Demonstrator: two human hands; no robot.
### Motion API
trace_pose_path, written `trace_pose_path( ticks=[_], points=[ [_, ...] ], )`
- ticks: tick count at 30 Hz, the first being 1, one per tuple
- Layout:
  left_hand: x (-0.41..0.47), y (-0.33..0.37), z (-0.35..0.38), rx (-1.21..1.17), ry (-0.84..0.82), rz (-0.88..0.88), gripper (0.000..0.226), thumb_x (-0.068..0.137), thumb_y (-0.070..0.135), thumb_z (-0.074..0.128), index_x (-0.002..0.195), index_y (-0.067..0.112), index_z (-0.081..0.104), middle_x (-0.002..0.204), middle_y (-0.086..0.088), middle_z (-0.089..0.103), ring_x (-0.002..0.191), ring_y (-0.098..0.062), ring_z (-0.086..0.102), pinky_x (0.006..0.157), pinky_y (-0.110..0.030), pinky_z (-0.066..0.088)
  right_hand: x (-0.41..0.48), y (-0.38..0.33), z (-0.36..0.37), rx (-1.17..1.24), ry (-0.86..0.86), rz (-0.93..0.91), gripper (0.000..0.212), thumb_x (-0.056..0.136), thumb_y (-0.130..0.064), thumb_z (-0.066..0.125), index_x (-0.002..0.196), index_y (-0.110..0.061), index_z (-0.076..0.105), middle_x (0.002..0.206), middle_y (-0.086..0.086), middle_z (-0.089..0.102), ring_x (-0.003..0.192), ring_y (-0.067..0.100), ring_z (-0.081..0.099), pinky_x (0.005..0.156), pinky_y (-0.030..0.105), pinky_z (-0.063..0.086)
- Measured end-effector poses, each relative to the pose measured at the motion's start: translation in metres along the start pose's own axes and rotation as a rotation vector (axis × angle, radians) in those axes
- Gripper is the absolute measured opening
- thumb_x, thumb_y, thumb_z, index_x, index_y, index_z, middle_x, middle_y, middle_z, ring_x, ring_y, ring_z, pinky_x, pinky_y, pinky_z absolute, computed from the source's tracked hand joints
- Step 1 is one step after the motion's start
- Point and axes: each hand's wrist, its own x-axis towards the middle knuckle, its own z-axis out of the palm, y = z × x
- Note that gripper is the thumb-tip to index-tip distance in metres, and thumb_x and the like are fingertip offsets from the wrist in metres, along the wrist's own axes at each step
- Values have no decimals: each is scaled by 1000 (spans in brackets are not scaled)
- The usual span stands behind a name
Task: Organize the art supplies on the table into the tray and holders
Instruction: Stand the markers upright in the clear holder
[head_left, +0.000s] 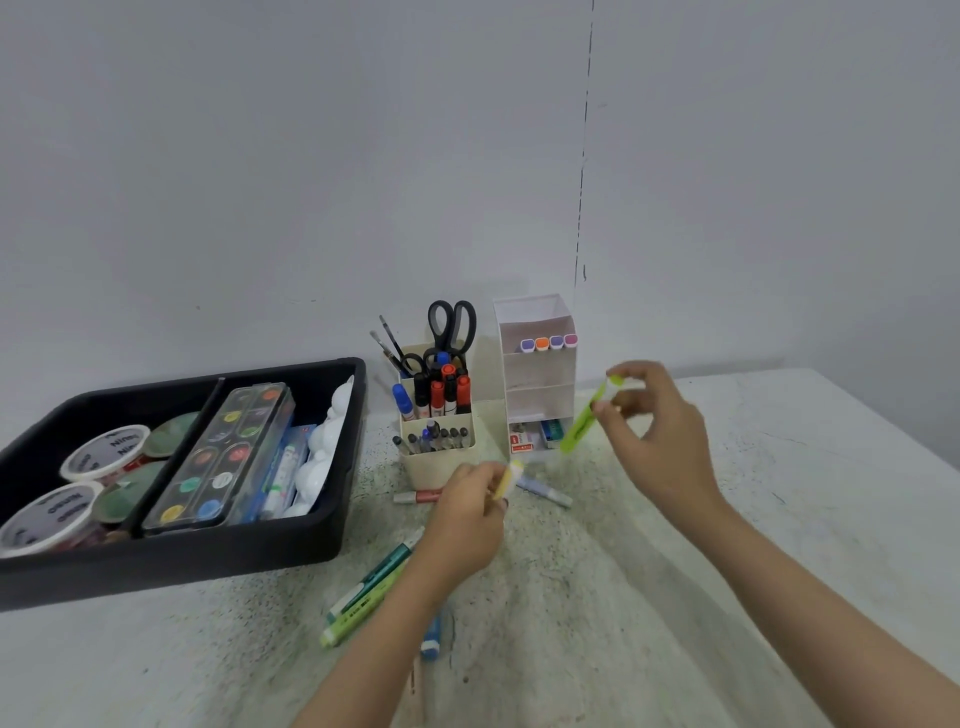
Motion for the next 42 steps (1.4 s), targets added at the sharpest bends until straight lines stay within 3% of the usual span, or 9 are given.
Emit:
trace_pose_path(
  ticks=[2,4,8,11,16,27,32,37,42],
  points=[
    [3,12,-11,-120,24,1,22,93,7,49,111,20,54,96,6,52,87,-8,53,75,-25,49,17,-8,-2,-97,23,-188,26,87,-17,65,102,-30,48,80,-18,63,76,-5,61,81,20,32],
    [4,28,-22,-255,63,2,18,94,10,49,105,23,54,91,8,56,83,-7,55,81,-33,53,33,-7,0,-243,49,-359,19,87,-18,64,103,-24,54,86,-13,65,77,6,63,80,24,24],
    [8,51,-39,-374,165,94,16,94,18,52,99,32,55,92,12,60,82,-1,56,78,-21,50,50,12,9,-529,53,-593,15,82,-22,63,97,-17,65,74,-3,67,70,19,62,80,28,24],
    [13,58,-47,-345,265,167,16,92,22,56,94,38,57,96,5,63,86,-7,58,77,-23,51,55,28,17,-610,30,-678,14,77,-16,71,90,-14,67,68,-2,67,68,23,61,80,34,27],
    [20,66,-55,-315,393,311,35,87,7,62,106,36,55,87,9,59,78,1,56,74,-17,51,59,43,24,-644,-24,-675,18,71,-12,81,86,-15,70,72,-1,70,70,25,62,78,35,27],
    [40,67,-38,-258,465,421,32,85,6,65,99,35,60,89,25,63,90,7,61,82,-12,49,60,60,35,-666,-15,-617,24,71,-14,81,94,-18,74,65,0,60,57,22,54,68,30,26],
    [55,54,-20,-127,391,396,13,87,10,64,97,17,66,90,9,69,87,-4,63,80,-25,53,51,67,38,-594,-57,-540,35,72,-8,79,105,-17,71,64,-1,58,57,21,52,65,30,29],
    [68,46,-6,26,363,361,8,88,9,60,92,14,62,83,3,68,74,-14,63,67,-36,53,47,70,39,-561,-65,-509,35,77,-7,70,111,-17,69,63,-1,55,57,21,52,65,31,30],
    [79,46,2,98,331,340,5,89,8,57,90,13,56,79,0,66,75,-19,64,59,-34,50,47,71,39,-551,-67,-493,39,77,-7,66,113,-20,68,66,-1,56,59,21,52,66,31,30]
  ],
)
